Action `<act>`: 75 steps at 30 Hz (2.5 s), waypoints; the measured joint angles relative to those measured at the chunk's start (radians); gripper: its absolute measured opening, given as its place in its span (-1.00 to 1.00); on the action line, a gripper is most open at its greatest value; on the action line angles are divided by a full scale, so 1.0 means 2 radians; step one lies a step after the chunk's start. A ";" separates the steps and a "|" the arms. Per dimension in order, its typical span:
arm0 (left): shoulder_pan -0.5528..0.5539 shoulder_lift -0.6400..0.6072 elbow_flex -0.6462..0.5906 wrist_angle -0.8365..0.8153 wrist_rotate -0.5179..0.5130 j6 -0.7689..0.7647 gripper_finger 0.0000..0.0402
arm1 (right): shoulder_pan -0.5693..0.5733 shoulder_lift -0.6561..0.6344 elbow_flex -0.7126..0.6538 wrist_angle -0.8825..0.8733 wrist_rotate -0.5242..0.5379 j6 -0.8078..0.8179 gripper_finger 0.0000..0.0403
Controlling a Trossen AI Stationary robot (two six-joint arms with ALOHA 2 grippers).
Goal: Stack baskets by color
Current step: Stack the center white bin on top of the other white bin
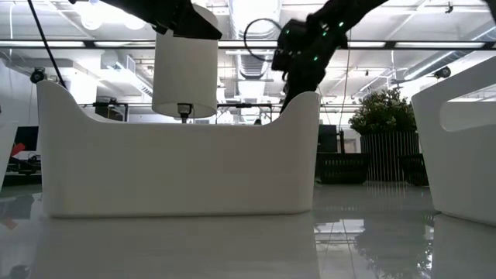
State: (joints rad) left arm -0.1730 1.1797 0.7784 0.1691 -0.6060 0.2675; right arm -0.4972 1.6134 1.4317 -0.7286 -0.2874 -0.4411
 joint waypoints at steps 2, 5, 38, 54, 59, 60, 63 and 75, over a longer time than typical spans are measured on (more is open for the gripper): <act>0.000 0.000 0.000 0.000 0.000 -0.003 -0.50 | 0.017 -0.027 -0.031 0.017 0.000 0.018 -0.96; 0.000 0.005 0.000 0.000 0.000 -0.013 -0.50 | 0.047 -0.070 -0.086 0.057 0.012 0.041 -0.96; -0.088 0.031 0.000 0.001 0.080 -0.265 -0.50 | 0.211 -0.363 -0.485 0.465 0.093 0.137 -0.96; -0.179 0.077 0.013 0.003 0.070 -0.367 -0.50 | 0.211 -0.357 -0.485 0.463 0.093 0.127 -0.96; -0.179 0.126 0.032 -0.006 0.070 -0.360 -0.50 | 0.210 -0.357 -0.485 0.463 0.093 0.122 -0.96; -0.179 0.132 0.037 -0.014 0.070 -0.355 -0.50 | 0.210 -0.357 -0.485 0.464 0.092 0.121 -0.96; -0.176 0.149 0.054 -0.055 0.067 -0.353 -0.51 | 0.210 -0.357 -0.485 0.464 0.092 0.120 -0.96; -0.126 0.212 0.123 -0.204 0.064 -0.337 -0.50 | 0.210 -0.356 -0.485 0.460 0.092 0.117 -0.96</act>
State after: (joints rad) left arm -0.4249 1.6039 1.0239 -0.2389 -0.4778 -0.4061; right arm -0.0765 0.9009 0.4614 0.1913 -0.1040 -0.2067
